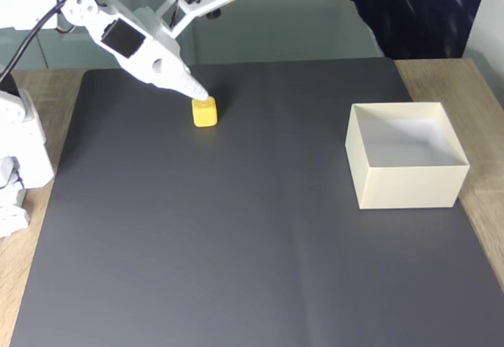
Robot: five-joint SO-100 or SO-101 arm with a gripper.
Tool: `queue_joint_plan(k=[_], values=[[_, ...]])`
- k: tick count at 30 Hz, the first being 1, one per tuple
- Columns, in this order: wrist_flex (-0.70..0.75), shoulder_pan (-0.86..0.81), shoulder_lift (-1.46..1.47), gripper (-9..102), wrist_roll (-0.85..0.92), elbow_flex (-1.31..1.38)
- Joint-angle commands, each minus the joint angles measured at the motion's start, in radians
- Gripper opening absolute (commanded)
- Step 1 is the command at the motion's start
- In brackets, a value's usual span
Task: Grasp a cube block and put it in the white box.
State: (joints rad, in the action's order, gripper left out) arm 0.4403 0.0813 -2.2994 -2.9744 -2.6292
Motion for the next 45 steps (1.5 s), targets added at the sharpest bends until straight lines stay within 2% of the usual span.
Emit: queue_joint_plan(k=[1,16,45], values=[[-0.020,0.011,0.023,31,-0.005,0.048],[-0.098,-0.038,0.311,27,0.046,0.183],[-0.199,0.037,0.548,22,0.132,0.190]])
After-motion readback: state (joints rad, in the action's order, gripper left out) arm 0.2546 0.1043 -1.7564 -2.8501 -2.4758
